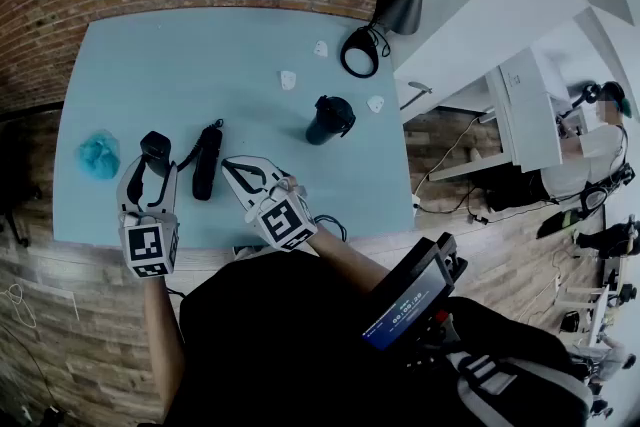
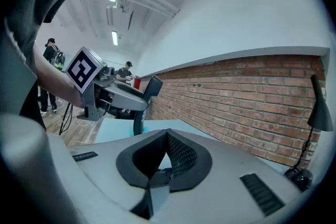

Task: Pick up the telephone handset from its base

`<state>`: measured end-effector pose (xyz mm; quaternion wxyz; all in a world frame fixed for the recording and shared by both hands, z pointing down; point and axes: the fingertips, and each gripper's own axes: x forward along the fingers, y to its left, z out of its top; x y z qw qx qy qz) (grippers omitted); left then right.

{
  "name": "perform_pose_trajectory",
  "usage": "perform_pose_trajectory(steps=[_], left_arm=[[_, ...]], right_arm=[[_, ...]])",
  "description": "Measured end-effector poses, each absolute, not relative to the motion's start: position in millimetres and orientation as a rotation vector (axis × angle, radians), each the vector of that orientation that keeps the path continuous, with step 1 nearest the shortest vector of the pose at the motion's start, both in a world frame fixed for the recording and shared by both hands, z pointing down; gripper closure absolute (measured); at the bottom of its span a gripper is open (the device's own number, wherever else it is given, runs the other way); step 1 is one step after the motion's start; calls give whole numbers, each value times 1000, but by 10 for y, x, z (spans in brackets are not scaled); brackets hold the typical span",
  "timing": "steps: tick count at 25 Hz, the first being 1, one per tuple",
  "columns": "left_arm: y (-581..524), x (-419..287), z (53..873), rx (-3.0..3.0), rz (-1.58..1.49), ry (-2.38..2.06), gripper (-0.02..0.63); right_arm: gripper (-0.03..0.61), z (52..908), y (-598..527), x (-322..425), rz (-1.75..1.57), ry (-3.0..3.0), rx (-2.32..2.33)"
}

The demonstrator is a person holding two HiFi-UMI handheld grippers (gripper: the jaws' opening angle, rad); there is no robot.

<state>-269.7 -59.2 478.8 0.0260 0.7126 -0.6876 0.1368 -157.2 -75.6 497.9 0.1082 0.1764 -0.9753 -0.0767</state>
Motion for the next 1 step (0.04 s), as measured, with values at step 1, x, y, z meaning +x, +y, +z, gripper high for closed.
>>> perform_pose_trajectory(steps=[1], left_arm=[[-595, -2713, 4782, 2192, 434, -2128, 353]], right_arm=[[572, 4980, -761, -1562, -227, -2868, 521]])
